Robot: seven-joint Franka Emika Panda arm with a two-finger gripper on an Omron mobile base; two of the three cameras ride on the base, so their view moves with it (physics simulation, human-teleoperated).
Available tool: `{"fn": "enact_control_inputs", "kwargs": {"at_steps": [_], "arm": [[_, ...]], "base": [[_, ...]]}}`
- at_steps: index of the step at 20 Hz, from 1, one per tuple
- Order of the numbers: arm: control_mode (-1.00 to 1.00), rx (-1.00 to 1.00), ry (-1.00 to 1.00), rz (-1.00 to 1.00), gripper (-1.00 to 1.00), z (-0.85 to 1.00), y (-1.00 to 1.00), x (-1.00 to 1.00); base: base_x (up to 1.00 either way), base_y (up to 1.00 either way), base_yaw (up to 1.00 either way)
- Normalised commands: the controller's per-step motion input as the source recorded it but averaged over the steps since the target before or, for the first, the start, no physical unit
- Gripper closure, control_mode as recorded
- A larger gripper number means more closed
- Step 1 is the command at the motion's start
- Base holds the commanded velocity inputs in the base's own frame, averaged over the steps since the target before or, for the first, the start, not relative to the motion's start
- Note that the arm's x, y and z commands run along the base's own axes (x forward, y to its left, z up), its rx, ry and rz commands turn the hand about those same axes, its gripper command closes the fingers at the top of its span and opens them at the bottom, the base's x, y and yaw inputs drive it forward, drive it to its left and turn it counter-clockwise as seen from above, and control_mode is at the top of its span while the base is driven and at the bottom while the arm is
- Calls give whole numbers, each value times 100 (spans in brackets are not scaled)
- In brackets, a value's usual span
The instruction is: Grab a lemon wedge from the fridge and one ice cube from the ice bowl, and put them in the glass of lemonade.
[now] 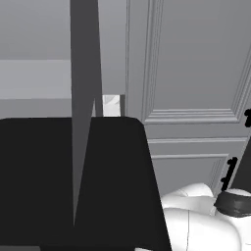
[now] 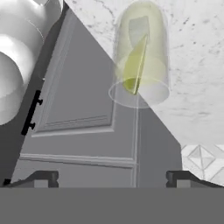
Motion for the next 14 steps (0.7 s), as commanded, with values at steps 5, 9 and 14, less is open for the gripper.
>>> {"fn": "enact_control_inputs", "kwargs": {"at_steps": [5,9,14], "arm": [[-100,28,-6,0,-100,26,-40,-33],[-100,22,-5,0,-100,-4,-52,-56],[-100,12,-6,0,-100,-8,-34,-32]], "base": [[0,0,0],[0,0,0],[0,0,0]]}}
